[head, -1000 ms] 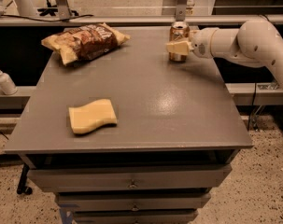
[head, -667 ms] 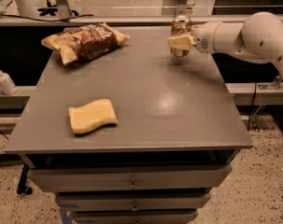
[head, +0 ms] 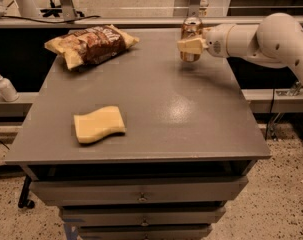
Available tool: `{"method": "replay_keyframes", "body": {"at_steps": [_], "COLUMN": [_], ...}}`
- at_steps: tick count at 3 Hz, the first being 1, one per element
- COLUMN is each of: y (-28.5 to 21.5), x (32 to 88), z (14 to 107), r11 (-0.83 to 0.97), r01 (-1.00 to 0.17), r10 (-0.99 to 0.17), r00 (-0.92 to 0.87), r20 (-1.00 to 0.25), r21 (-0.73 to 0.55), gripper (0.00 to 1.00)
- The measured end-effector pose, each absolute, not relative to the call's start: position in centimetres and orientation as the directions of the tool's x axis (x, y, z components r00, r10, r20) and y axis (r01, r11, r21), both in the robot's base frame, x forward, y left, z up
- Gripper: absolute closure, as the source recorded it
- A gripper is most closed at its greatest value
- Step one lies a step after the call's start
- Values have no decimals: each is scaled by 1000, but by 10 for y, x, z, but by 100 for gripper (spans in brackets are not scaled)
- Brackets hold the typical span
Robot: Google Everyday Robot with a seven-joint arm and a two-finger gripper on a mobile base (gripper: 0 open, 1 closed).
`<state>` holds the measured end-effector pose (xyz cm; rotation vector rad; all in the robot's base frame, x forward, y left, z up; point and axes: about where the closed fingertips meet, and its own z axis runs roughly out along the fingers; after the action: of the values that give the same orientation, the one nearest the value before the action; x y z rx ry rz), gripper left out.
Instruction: Move orange can near brown chip bag
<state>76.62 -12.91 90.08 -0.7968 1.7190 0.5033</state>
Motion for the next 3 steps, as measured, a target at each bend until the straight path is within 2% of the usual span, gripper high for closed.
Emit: {"method": "replay_keyframes", "body": {"at_steps": [1,3], "y": [-114,-27], "x": [766,777], "z": [903,909], "r11": [672,602], "r01": [-738,-795], "r10": [-226,-189], "r00": [-123,-58], "r20": [-966,-980], "r21": [-63,-69], "gripper": [100,100]}}
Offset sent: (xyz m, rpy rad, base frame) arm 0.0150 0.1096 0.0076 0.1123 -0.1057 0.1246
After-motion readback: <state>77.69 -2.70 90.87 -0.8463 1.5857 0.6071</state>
